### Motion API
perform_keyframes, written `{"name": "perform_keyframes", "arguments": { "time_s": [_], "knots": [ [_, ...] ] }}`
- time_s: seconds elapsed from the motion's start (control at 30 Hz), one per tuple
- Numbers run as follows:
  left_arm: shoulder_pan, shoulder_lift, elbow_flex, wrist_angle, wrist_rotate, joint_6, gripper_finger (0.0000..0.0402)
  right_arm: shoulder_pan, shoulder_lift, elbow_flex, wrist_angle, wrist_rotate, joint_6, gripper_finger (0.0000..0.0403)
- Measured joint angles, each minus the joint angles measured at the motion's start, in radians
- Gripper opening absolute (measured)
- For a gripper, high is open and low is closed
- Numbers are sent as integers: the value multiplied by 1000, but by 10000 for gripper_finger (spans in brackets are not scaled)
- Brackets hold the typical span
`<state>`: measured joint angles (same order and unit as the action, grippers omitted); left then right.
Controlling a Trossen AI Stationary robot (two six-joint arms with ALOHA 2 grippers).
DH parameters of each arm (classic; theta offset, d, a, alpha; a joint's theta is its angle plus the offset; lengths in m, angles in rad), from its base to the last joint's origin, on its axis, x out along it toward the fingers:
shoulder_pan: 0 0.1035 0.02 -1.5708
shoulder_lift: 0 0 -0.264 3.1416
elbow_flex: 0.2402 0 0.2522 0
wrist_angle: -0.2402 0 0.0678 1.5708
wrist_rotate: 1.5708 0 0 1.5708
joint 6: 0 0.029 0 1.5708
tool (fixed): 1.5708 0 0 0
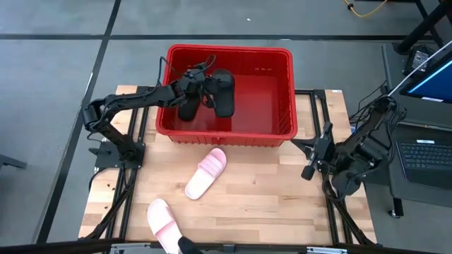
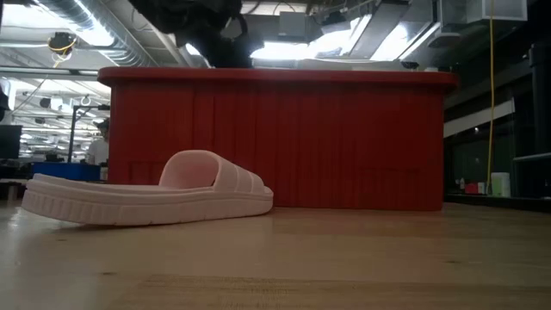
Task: Pick and place slides into bin
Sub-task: Put the black slipper into the red bin
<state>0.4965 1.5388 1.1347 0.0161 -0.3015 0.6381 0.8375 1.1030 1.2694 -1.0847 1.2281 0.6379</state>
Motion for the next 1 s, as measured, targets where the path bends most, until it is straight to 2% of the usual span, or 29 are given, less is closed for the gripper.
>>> {"name": "perform_keyframes", "arguments": {
  "time_s": [0.07,0.23,0.33,0.53,0.67,0.8,1.0],
  "knots": [
    [13,27,0,2,16,1,4,-20,0,0,17,-11,-44,3],
    [41,87,0,36,15,75,4,-78,0,0,20,-76,-40,2],
    [66,107,0,49,23,113,4,-108,0,0,20,-79,-40,2],
    [121,136,0,74,135,129,4,-150,0,0,20,-80,-45,2],
    [152,155,0,70,155,174,4,-174,0,0,21,-81,-41,2],
    [177,172,0,78,224,186,4,-192,1,0,34,-98,-40,1],
    [198,206,0,86,235,199,4,-219,3,0,50,-106,-41,2]
  ]
}}
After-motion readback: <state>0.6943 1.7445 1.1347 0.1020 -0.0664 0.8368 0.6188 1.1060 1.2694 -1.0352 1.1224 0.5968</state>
